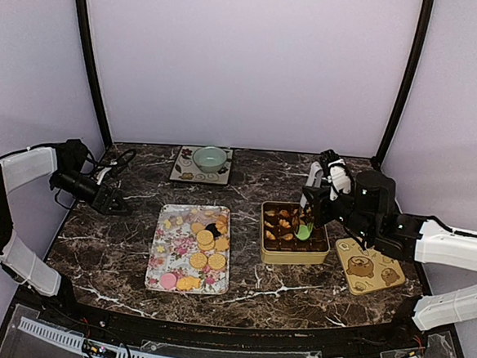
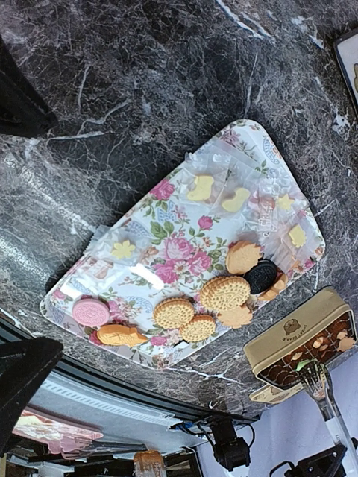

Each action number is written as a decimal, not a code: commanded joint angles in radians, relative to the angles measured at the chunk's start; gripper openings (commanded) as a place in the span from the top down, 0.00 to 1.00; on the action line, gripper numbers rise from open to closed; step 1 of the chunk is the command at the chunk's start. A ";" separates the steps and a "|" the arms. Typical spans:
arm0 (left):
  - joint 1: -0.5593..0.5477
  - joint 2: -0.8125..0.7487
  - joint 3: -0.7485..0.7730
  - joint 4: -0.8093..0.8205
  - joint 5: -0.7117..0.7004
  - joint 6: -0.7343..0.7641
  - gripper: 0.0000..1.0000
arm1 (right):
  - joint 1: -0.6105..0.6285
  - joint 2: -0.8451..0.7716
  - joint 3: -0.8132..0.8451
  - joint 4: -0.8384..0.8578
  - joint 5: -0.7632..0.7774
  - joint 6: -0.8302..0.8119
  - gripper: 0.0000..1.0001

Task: Pack the cookies
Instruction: Place the fake cookies in the empty pocket of the box, then adjust the fake cookies in the empty pocket of the box, then pick up the fake cookies from the plate.

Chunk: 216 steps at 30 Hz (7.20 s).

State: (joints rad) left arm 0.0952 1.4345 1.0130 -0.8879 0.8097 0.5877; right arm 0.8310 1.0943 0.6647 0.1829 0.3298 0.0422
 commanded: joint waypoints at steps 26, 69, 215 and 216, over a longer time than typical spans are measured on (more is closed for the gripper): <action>-0.002 -0.013 0.019 -0.016 0.004 0.003 0.04 | -0.081 0.010 0.003 0.043 -0.063 -0.008 0.64; -0.003 -0.004 0.021 -0.006 0.019 -0.008 0.04 | -0.079 -0.130 0.022 -0.107 -0.111 0.011 0.72; -0.002 -0.005 0.026 -0.042 -0.019 0.004 0.01 | 0.348 0.785 0.598 0.329 0.015 0.019 0.70; -0.002 -0.005 0.026 -0.042 -0.020 0.003 0.01 | 0.348 0.782 0.592 0.333 -0.001 0.013 0.56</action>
State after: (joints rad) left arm 0.0952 1.4475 1.0267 -0.8955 0.7879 0.5770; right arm 1.1790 1.8915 1.2655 0.4267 0.3477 0.0578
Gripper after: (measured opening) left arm 0.987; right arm 0.305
